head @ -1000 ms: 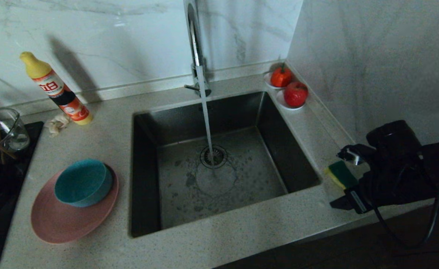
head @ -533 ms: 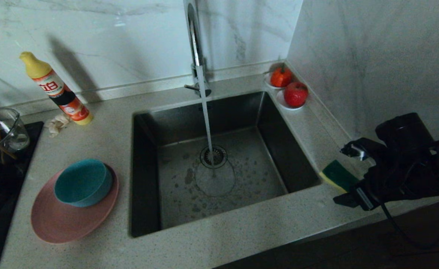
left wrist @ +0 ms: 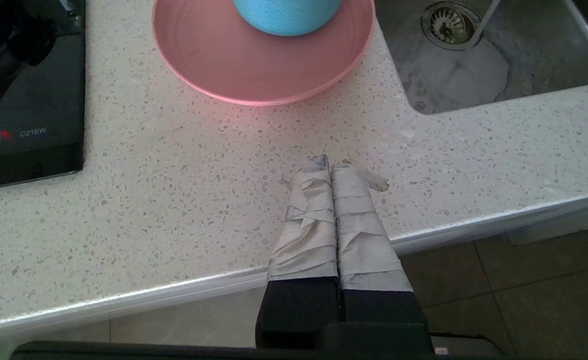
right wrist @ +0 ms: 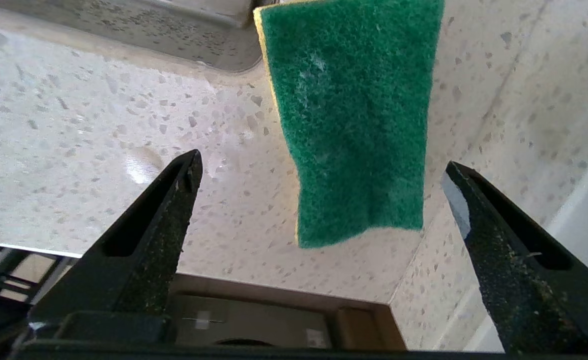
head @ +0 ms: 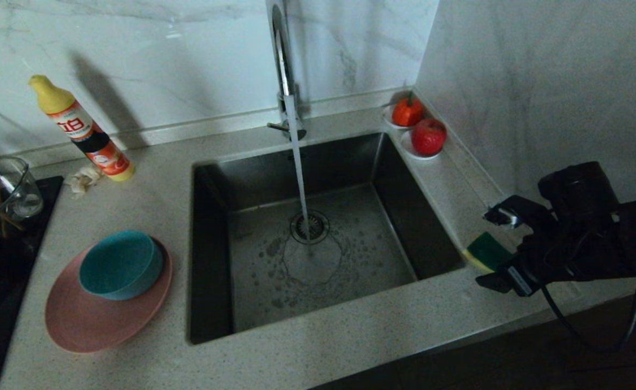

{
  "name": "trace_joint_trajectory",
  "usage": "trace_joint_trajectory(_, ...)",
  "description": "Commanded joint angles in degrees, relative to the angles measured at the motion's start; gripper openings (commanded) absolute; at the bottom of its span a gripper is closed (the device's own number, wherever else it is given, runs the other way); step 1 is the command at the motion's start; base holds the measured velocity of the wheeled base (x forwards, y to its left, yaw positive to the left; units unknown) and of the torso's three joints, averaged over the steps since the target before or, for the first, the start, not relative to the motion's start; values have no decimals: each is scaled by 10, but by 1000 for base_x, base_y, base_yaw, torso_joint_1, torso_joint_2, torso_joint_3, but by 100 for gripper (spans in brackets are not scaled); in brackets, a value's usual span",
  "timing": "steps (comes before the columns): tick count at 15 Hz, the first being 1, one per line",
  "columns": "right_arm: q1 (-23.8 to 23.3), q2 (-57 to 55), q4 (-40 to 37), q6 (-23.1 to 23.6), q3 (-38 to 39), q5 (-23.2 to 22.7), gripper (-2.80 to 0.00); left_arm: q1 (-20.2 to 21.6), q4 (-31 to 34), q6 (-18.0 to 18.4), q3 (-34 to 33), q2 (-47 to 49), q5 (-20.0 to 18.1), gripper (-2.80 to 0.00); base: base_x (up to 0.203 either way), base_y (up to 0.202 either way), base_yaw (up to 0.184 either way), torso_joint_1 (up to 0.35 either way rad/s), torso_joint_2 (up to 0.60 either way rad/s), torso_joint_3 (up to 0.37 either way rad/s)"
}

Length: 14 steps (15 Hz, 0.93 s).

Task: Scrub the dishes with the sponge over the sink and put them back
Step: Pick up a bowl and the sponge

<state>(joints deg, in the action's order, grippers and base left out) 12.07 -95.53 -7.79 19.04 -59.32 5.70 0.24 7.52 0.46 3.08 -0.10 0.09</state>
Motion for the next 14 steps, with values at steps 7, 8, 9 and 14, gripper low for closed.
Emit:
trace_joint_trajectory(7, -22, -7, 6, 73, -3, -3, 0, 0, 0, 0, 0, 0, 0, -280, 0, 0, 0, 0, 0, 0)
trace_joint_trajectory(8, -27, -9, 6, 80, -4, -4, 0, 0, 0, 0, 0, 0, 0, -280, 0, 0, 0, 0, 0, 0)
trace_joint_trajectory(9, -33, -11, 6, 84, -5, -7, 0, 0, 0, 0, 0, 0, 0, -280, 0, 0, 0, 0, 0, 0)
trace_joint_trajectory(14, -37, -23, -4, 83, -18, -30, 0, 0, 0, 0, 0, 0, 0, -280, 0, 0, 0, 0, 0, 0)
